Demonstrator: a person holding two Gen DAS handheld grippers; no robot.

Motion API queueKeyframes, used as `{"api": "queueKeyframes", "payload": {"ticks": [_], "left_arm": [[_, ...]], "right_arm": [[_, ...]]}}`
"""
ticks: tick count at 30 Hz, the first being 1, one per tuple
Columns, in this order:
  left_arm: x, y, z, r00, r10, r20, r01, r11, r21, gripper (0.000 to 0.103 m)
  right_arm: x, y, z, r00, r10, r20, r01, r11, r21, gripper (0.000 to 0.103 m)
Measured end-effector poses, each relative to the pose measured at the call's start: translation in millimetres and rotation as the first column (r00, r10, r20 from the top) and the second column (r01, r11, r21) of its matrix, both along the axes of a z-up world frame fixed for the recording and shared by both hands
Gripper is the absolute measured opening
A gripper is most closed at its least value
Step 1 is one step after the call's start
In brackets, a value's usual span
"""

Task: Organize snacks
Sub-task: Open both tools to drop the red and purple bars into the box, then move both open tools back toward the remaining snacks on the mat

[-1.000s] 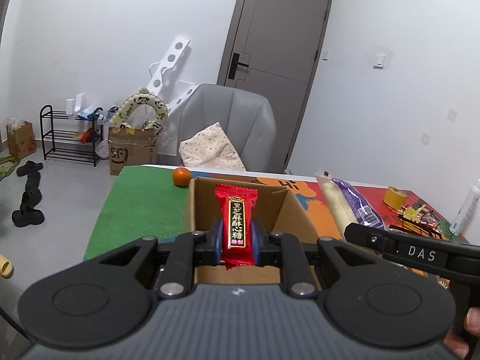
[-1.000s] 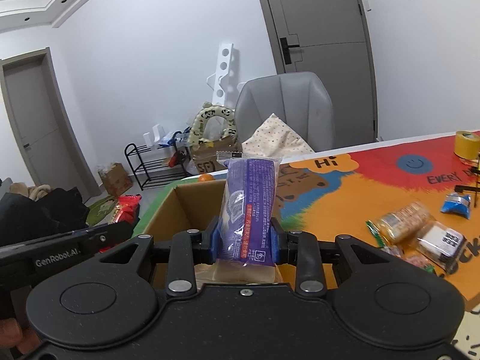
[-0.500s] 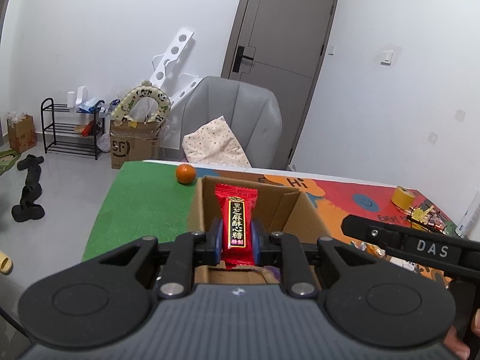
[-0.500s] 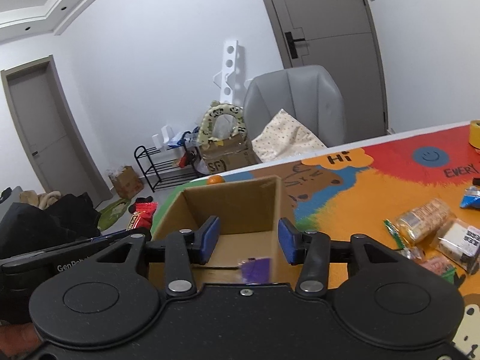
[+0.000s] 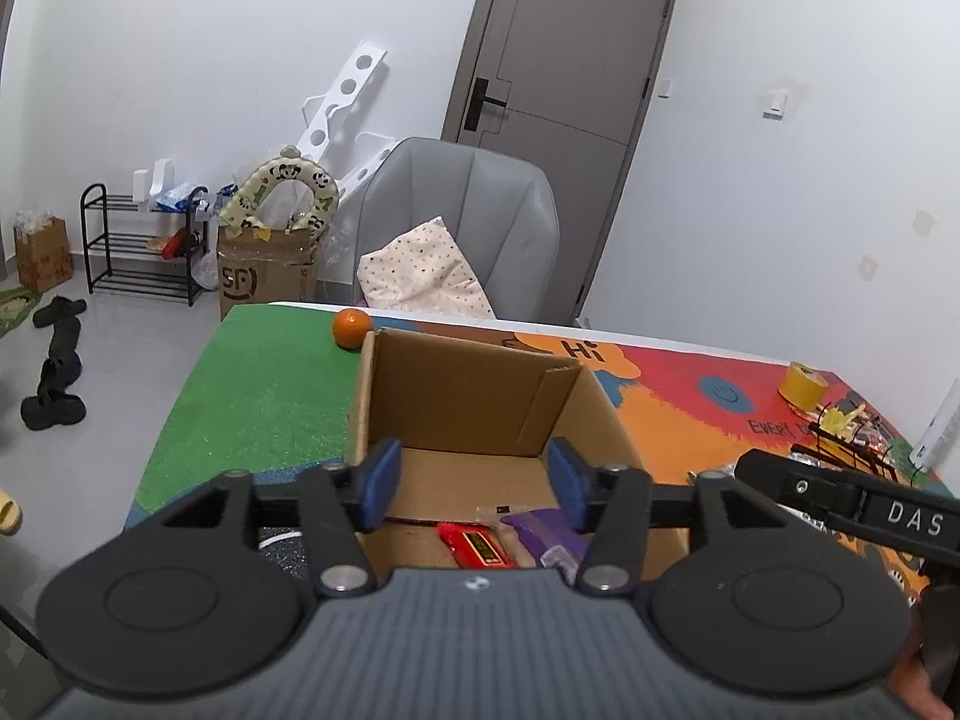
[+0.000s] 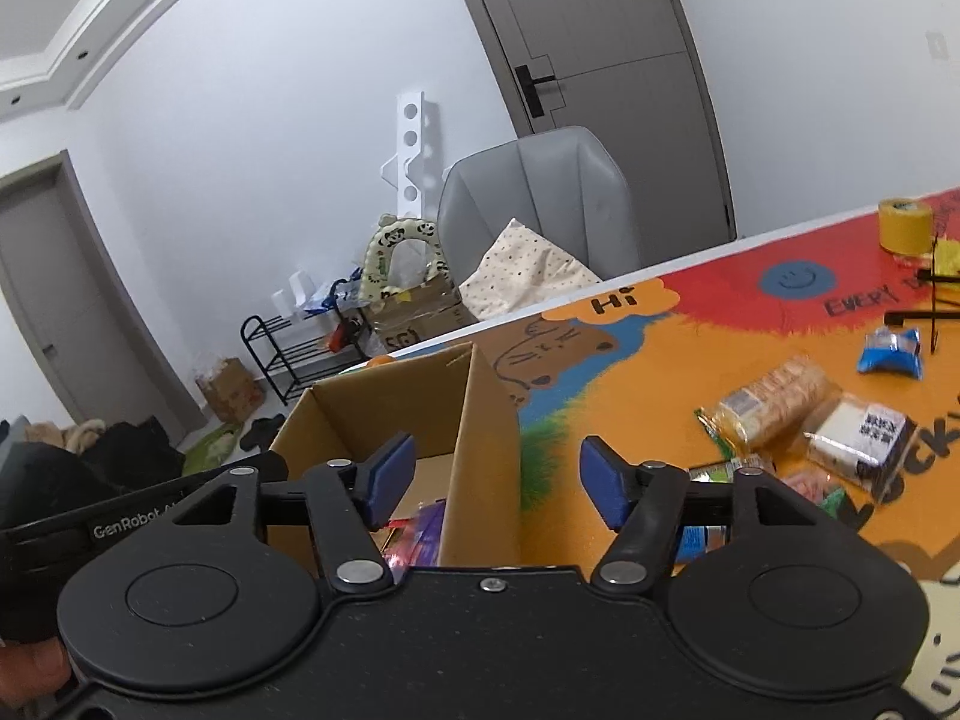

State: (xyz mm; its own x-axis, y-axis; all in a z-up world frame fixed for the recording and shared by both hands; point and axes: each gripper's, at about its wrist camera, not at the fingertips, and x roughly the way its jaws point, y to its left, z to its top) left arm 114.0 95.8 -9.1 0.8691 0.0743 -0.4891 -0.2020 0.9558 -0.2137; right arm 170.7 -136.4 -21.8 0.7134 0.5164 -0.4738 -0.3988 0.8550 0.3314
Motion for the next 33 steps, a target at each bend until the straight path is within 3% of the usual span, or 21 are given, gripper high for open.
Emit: {"api": "queueKeyframes", "payload": {"ticks": [3,6,12,22,33], "left_arm": [[-5,-6,0,1.000,-0.006,0.006,0.006,1.000,0.010,0.073],[-6,-14,-2,1.000,-0.019,-0.008,0.019,0.999,0.033,0.078],[-5,-29,-3,0.999,-0.027,-0.028,0.028,0.999,0.021,0.088],[-4,-69,-6,0.995,-0.088,-0.055,0.092,0.993,0.070,0.091],[2,-110,-7,0.988,-0.144,-0.052,0.148,0.987,0.070,0.091]], "right_arm": [[-5,-6,-4,1.000,-0.014,0.005,0.014,1.000,0.007,0.070],[-6,-13,-7,1.000,-0.025,-0.005,0.025,1.000,0.012,0.073],[-15,-38,-9,0.998,-0.062,0.002,0.062,0.998,0.029,0.092],[-18,-80,-17,0.988,-0.154,-0.016,0.154,0.987,0.043,0.097],[-22,-117,-20,0.981,-0.194,-0.015,0.194,0.981,0.018,0.099]]}}
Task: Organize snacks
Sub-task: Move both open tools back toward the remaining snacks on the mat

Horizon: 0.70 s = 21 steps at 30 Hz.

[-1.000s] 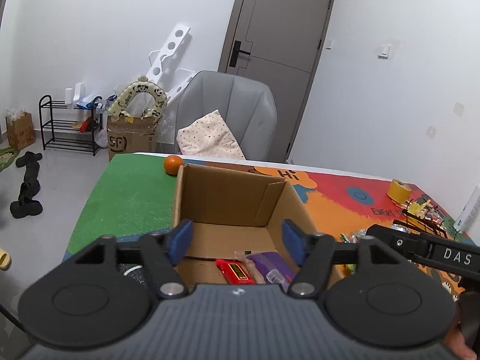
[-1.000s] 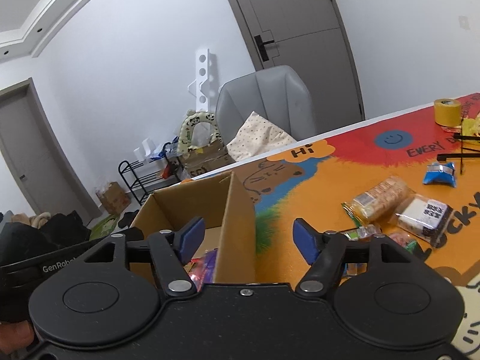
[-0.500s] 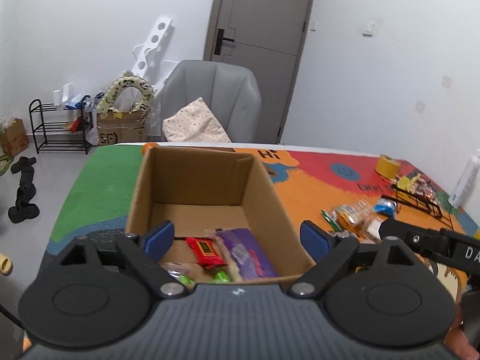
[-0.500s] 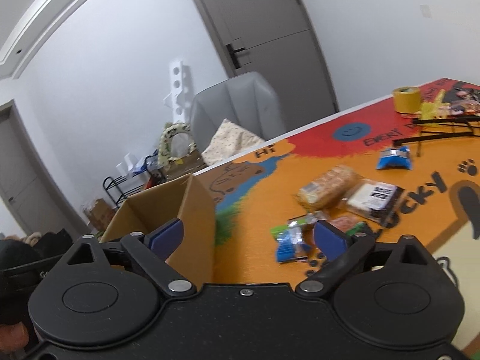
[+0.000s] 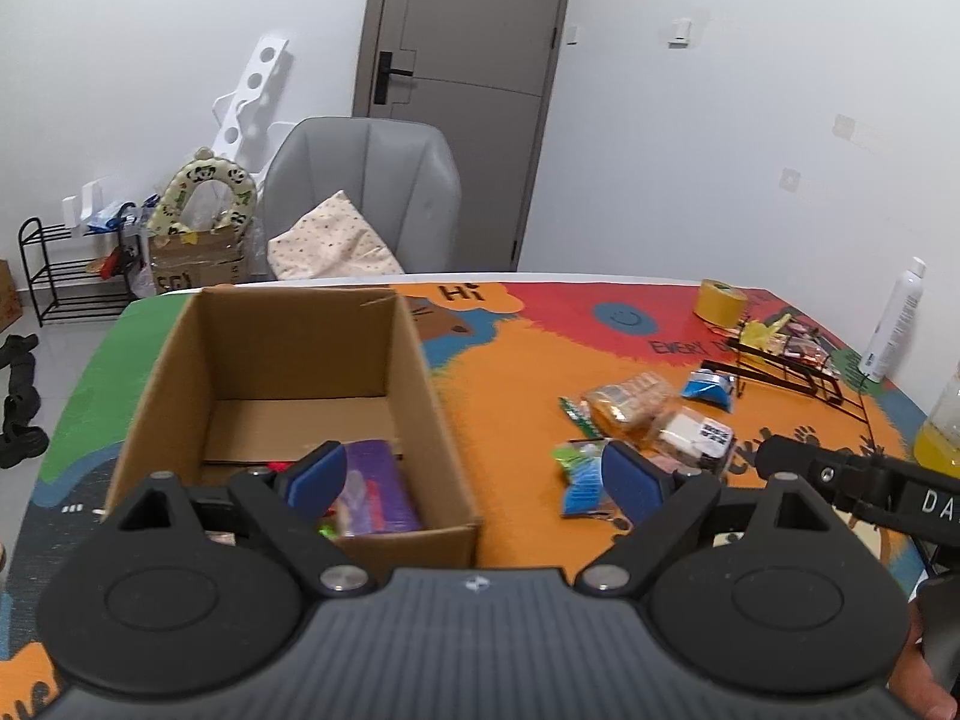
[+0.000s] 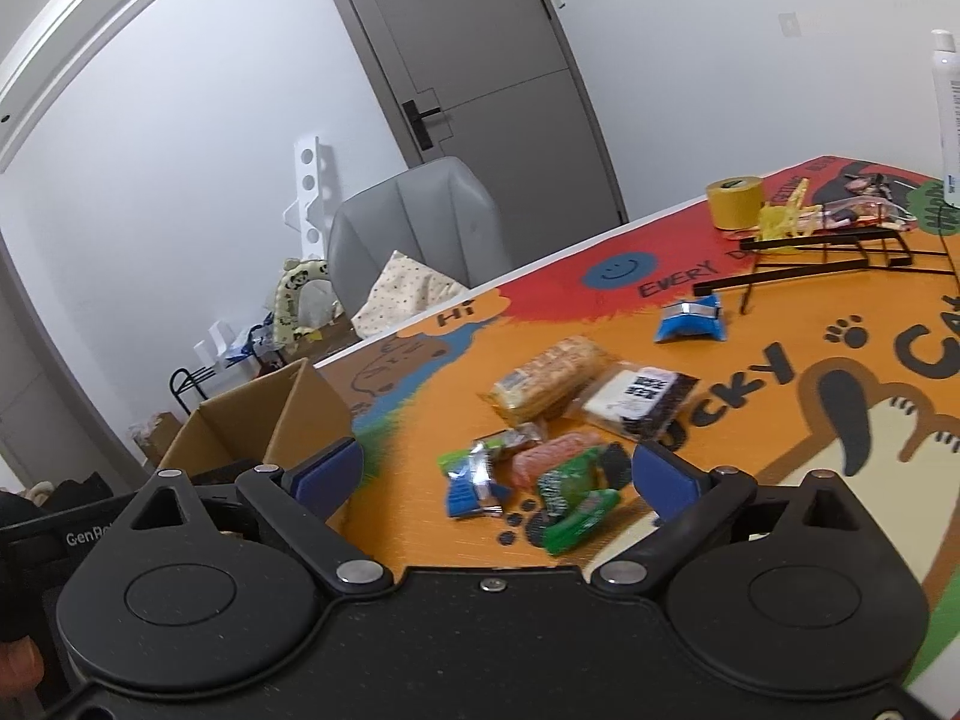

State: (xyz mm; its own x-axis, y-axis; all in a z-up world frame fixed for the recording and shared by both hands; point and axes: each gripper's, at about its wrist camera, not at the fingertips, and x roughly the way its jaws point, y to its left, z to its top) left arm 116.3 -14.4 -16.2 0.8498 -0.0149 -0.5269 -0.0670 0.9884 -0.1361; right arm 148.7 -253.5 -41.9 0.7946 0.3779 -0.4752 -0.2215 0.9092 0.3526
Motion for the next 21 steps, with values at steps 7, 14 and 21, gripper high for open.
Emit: {"api": "queueKeyframes", "payload": {"ticks": [7,14,21], "left_arm": [[5,-22,-1,1.000,-0.013,0.005,0.013,1.000,-0.002,0.091],[15,-45,-4,0.999,-0.041,0.006,0.041,0.999,0.006,0.091],[27,-69,-10,0.997,-0.071,-0.002,0.071,0.997,0.024,0.091]], "right_arm": [[1,-25,-3,0.999,-0.032,-0.001,0.032,0.999,-0.001,0.102],[6,-52,-12,0.998,-0.067,-0.010,0.067,0.998,0.004,0.102],[16,-79,-27,0.992,-0.114,-0.048,0.116,0.993,0.036,0.103]]}}
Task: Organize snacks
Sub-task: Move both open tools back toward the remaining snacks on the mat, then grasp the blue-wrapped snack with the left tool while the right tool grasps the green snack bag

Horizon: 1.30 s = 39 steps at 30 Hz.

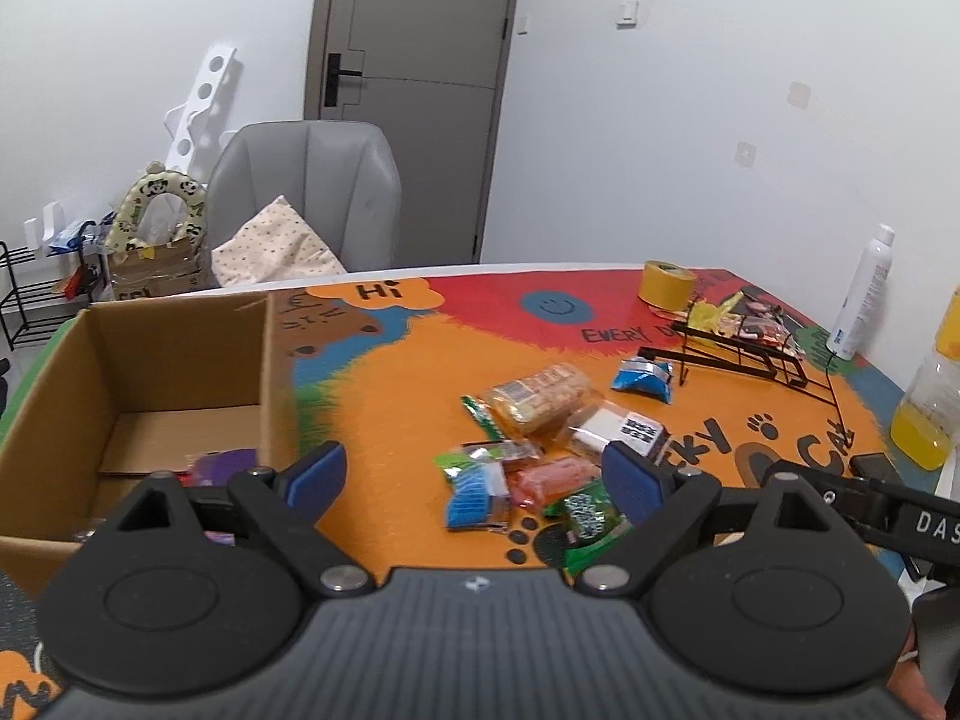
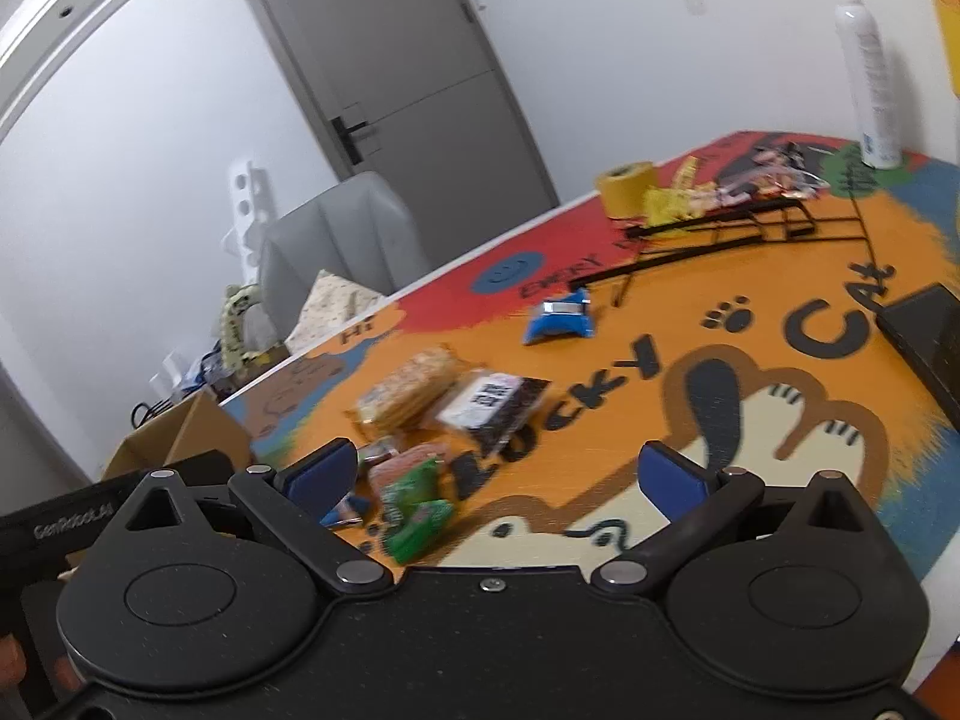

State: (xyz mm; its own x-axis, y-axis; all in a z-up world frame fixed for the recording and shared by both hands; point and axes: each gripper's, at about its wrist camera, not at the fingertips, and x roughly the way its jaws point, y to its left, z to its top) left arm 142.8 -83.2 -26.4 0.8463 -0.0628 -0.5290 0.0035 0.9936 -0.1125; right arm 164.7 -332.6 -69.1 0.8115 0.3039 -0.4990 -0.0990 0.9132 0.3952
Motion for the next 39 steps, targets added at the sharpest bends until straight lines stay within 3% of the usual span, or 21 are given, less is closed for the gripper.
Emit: {"api": "queueKeyframes", "payload": {"ticks": [14,19,21,27,37,38,39], "left_arm": [[32,-26,-30,0.998,-0.026,-0.049,0.027,1.000,0.013,0.091],[44,-25,-41,0.997,-0.042,-0.072,0.043,0.999,0.011,0.077],[49,-25,-46,0.995,-0.045,-0.087,0.046,0.999,0.011,0.070],[60,-17,-57,0.995,-0.013,-0.097,0.014,1.000,0.011,0.064],[82,-12,-79,0.991,0.012,-0.133,-0.014,1.000,-0.014,0.061],[83,-12,-81,0.990,0.013,-0.137,-0.015,1.000,-0.019,0.059],[83,-11,-82,0.990,0.012,-0.137,-0.016,1.000,-0.027,0.050]], "right_arm": [[25,-13,-28,0.998,0.022,-0.056,-0.020,0.999,0.042,0.101],[39,2,-37,0.993,0.085,-0.087,-0.080,0.995,0.061,0.078],[44,10,-41,0.989,0.112,-0.098,-0.106,0.992,0.067,0.076],[57,31,-50,0.978,0.168,-0.122,-0.160,0.984,0.071,0.064],[67,39,-52,0.970,0.198,-0.139,-0.192,0.980,0.056,0.062],[67,40,-51,0.970,0.201,-0.139,-0.195,0.979,0.054,0.062],[68,41,-51,0.970,0.202,-0.138,-0.197,0.979,0.052,0.062]]}}
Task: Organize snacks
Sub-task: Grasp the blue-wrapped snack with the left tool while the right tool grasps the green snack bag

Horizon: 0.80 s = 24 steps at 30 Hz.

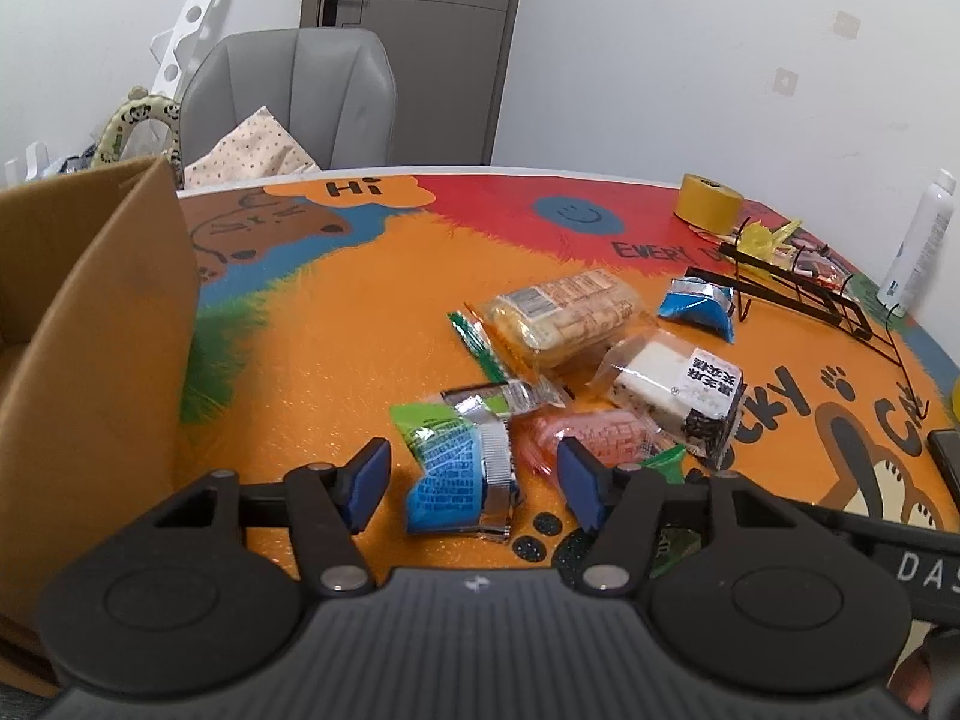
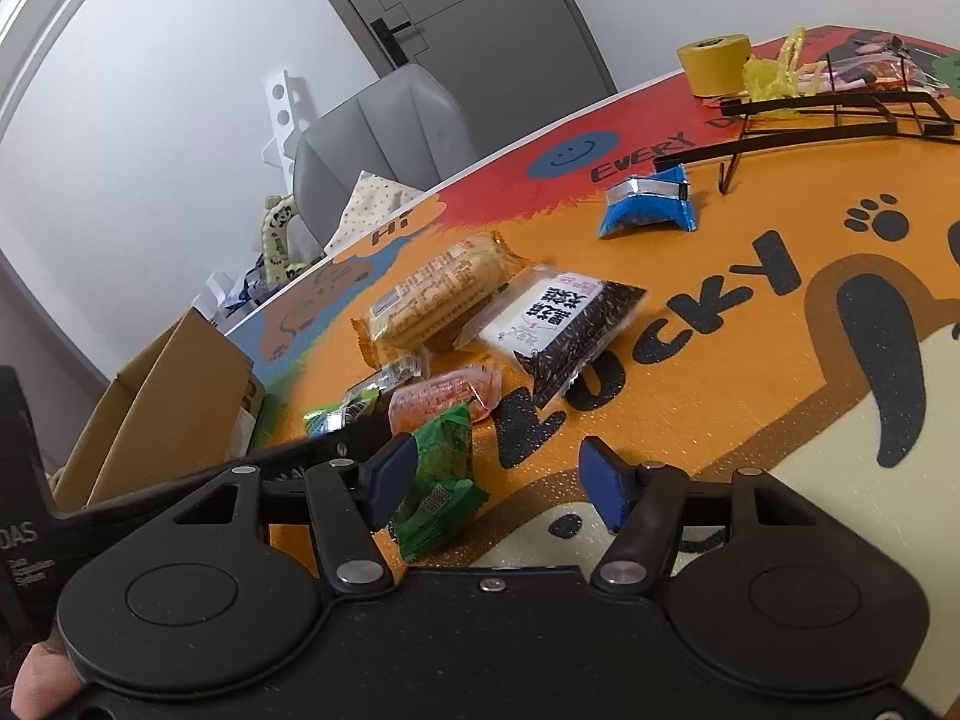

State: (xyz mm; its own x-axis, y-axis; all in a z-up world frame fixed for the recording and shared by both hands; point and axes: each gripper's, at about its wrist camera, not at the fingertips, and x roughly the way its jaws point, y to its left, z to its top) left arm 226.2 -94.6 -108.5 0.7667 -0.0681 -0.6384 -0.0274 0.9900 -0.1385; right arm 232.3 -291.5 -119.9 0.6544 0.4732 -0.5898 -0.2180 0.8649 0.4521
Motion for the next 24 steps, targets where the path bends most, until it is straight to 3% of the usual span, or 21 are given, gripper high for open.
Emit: {"api": "queueKeyframes", "payload": {"ticks": [2,8,16,21,24], "left_arm": [[3,1,-3,1.000,0.004,-0.027,-0.004,1.000,0.000,0.038],[-4,1,0,1.000,-0.012,-0.013,0.012,1.000,-0.017,0.037],[-20,7,25,0.999,-0.009,0.045,0.010,1.000,-0.029,0.037],[-27,11,40,0.997,-0.010,0.079,0.013,0.999,-0.035,0.037],[-31,16,46,0.996,-0.005,0.089,0.008,0.999,-0.035,0.037]], "right_arm": [[1,2,0,1.000,0.002,-0.001,-0.002,1.000,-0.001,0.063],[2,10,0,1.000,0.011,-0.004,-0.011,1.000,0.000,0.063],[1,10,6,1.000,-0.009,-0.001,0.009,1.000,-0.002,0.063],[0,19,7,1.000,-0.005,0.006,0.005,1.000,-0.015,0.075],[3,28,3,1.000,0.016,-0.006,-0.016,0.999,-0.036,0.074]]}}
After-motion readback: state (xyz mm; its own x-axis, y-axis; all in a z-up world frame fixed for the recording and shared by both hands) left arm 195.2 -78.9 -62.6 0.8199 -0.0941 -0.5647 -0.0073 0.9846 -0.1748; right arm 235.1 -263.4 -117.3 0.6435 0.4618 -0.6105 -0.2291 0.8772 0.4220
